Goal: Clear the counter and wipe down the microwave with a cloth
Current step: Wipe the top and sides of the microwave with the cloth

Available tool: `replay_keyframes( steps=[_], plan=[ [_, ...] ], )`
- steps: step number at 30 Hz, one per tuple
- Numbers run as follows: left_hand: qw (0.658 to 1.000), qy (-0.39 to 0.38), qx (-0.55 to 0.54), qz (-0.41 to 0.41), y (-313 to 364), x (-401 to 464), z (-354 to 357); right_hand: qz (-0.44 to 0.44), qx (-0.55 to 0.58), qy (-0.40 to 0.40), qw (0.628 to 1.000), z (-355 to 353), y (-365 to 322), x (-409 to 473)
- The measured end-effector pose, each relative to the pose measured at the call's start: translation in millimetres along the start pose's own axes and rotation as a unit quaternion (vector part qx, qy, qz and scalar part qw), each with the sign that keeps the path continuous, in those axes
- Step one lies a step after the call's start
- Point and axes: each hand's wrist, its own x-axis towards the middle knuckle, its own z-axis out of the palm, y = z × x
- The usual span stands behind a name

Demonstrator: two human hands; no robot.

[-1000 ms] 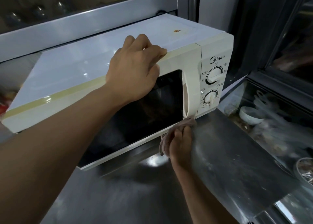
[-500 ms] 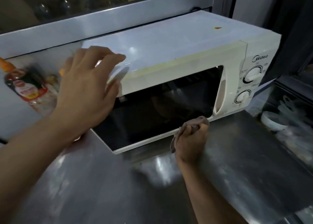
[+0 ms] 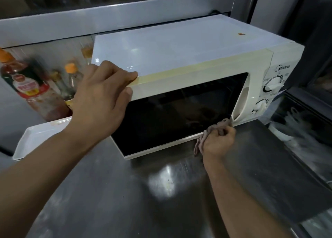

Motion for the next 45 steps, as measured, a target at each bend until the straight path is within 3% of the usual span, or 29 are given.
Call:
replay_keyframes(
  steps=[5,13,17,21,24,27,31,37,45],
  plan=[
    [1.0,0.012,0.01,-0.022,3,-3,4,-0.08,-0.009,-0.063,0.995,14,13,-62],
    [1.0,0.005,0.028,-0.01,1,-2,2,-0.066,0.046,0.015,0.997,-2,-3,-8],
    [1.0,-0.008,0.022,-0.005,-1,-3,1,0.015,0.064,0.009,0.998,-7,1,23],
    [0.999,-0.024,-0.045,-0.007,-5,-3,-5,0.015,0.079,0.042,0.996,0,6,15],
    [0.989,-0.021,-0.147,0.003,-19,-8,-15,0.013,0.109,0.026,0.994,11,3,-13],
    [0.988,-0.002,-0.152,0.004,-44,-21,-24,0.017,0.082,-0.001,0.997,28,8,-62],
    [0.987,-0.045,-0.154,0.021,-69,-32,-29,0.037,0.14,0.006,0.989,48,8,-109],
    [0.973,-0.092,-0.2,0.066,-88,-29,-29,0.057,0.081,0.005,0.995,73,19,-170],
    [0.96,-0.128,-0.227,0.105,-99,-24,-33,0.052,0.089,-0.014,0.995,98,23,-229]
  ],
)
